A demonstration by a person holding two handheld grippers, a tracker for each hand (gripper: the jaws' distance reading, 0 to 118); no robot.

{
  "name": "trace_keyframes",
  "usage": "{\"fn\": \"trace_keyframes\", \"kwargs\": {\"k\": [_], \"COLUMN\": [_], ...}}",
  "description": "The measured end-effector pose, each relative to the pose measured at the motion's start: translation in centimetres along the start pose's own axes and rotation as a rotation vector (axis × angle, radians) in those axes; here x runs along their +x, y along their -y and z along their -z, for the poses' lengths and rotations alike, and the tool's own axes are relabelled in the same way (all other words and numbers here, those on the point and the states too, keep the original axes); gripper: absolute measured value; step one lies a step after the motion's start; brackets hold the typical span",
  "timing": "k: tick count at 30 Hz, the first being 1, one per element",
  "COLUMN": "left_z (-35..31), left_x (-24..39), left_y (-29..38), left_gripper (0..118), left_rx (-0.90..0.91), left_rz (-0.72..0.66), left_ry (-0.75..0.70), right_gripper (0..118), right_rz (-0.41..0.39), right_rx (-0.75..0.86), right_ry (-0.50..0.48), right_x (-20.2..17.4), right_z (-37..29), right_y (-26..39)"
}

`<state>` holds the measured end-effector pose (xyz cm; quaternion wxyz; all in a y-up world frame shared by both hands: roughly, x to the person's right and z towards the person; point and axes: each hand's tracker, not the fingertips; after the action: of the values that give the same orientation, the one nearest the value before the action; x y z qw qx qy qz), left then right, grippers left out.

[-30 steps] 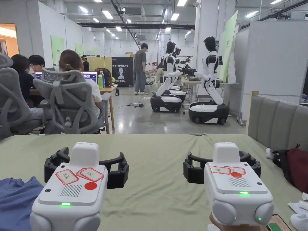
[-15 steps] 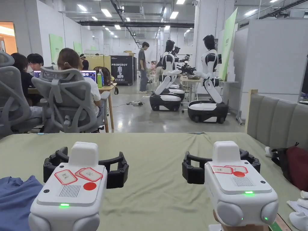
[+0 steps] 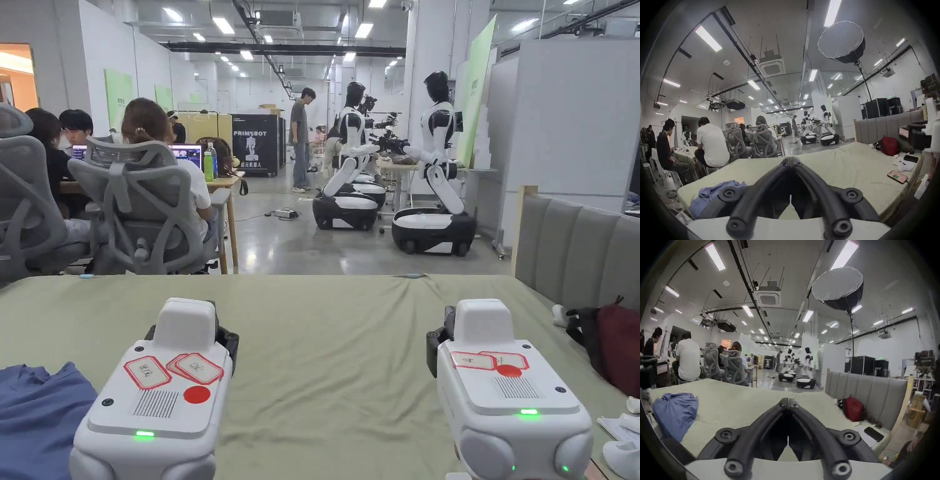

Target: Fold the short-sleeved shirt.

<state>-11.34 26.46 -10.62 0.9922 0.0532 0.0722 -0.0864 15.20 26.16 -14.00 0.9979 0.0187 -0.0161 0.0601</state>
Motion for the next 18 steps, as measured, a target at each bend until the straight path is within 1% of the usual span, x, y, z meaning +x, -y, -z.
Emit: {"fn": "trace_keyframes", "kwargs": {"k": [2, 5, 7, 10, 12, 13, 14, 16, 18], "left_z": [-0.1, -0.4, -0.5, -1.3, -1.9, -2.5, -2.7, -4.0, -5.2], "left_x": [-0.4, -0.6, -1.2, -3.4, -6.0, -7.7, -9.1, -12.7, -15.8], "left_y": [0.1, 0.5, 0.4, 0.8, 1.2, 1.5, 1.4, 1.9, 2.1], "left_gripper": [0, 0, 0, 0, 0, 0, 0, 0, 0], "left_rx": [-0.024, -0.026, -0.03, -0.038, -0.06, -0.069, -0.076, -0.09, -0.103], "left_rz": [-0.043, -0.039, -0.047, -0.024, -0.015, -0.015, -0.014, -0.005, -0.001], "left_ry": [0.081, 0.045, 0.038, -0.02, -0.087, -0.127, -0.161, -0.25, -0.321], "right_gripper": [0, 0, 0, 0, 0, 0, 0, 0, 0], "right_rz": [0.011, 0.003, 0.01, 0.009, 0.022, 0.024, 0.024, 0.02, 0.033], "right_rx": [0.0, -0.001, -0.003, -0.011, -0.014, -0.013, -0.011, -0.007, -0.01], "right_ry": [-0.049, -0.034, -0.045, -0.078, -0.144, -0.195, -0.223, -0.33, -0.438], "right_x": [0.4, 0.4, 0.1, -1.7, -4.2, -6.4, -7.8, -12.1, -16.1], "right_z": [-0.5, -0.2, -0.2, 0.5, 1.1, 1.3, 1.2, 1.0, 0.4], "right_y": [0.2, -0.3, -0.5, -0.9, -1.0, -1.2, -1.2, -1.4, -1.3]}}
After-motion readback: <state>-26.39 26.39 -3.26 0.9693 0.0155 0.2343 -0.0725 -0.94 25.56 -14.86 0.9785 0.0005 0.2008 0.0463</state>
